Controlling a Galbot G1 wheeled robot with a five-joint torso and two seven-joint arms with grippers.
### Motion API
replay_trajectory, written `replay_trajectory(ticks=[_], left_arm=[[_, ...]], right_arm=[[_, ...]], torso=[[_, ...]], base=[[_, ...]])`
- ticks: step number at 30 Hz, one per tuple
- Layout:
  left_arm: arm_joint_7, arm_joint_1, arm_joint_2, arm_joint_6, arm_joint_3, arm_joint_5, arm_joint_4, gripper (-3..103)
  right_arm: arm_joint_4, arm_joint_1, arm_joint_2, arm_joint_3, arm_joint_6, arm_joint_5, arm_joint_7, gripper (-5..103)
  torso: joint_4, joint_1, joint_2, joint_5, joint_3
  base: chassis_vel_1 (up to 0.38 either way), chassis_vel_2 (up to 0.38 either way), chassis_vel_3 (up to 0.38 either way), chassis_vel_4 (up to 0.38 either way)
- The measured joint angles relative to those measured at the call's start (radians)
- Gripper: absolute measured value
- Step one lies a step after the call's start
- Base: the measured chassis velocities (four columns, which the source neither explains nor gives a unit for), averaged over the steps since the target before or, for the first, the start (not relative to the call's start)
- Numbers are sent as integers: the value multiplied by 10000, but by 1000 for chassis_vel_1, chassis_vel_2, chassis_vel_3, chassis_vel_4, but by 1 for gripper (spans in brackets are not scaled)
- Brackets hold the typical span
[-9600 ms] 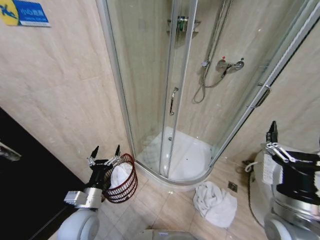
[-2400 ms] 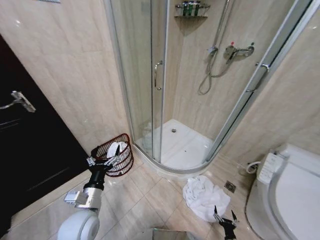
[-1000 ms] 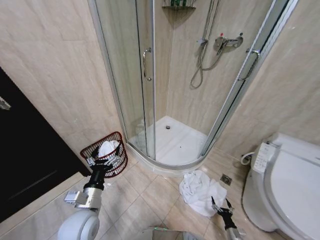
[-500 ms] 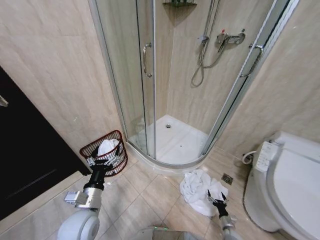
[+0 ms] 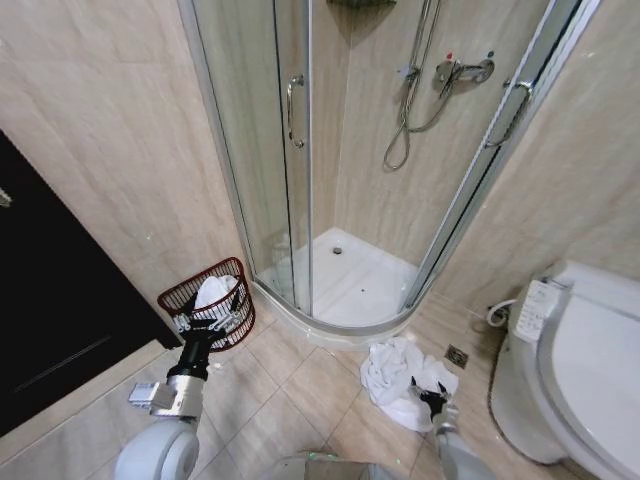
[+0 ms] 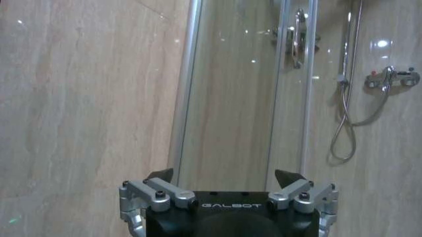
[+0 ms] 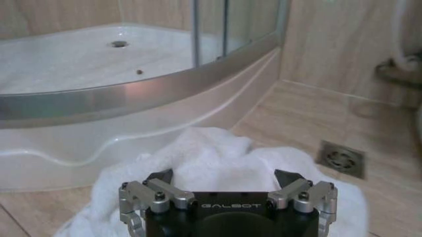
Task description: Discard the used towel into the hamper.
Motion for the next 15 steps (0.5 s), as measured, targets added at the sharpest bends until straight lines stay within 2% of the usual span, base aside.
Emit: replay_trajectory(ticks=[10,12,15], left_arm=[[0,0,0,0,0,0,0,100],[0,0,0,0,0,0,0,100],[0,0,0,0,0,0,0,100]], right_arm=[[-389,608,4,-44,-1266,-131,-32,100],[-384,658,-3,-52,-1753,-131,124,100],[-414,672,-29,-54,-2025,-130,263,100]], torso=[[0,-163,-406,-2,-245],[-1,-212,-523,1,-311],[1,-239,-601,0,-362]], base=[[0,0,0,0],[0,0,0,0],[0,0,0,0]])
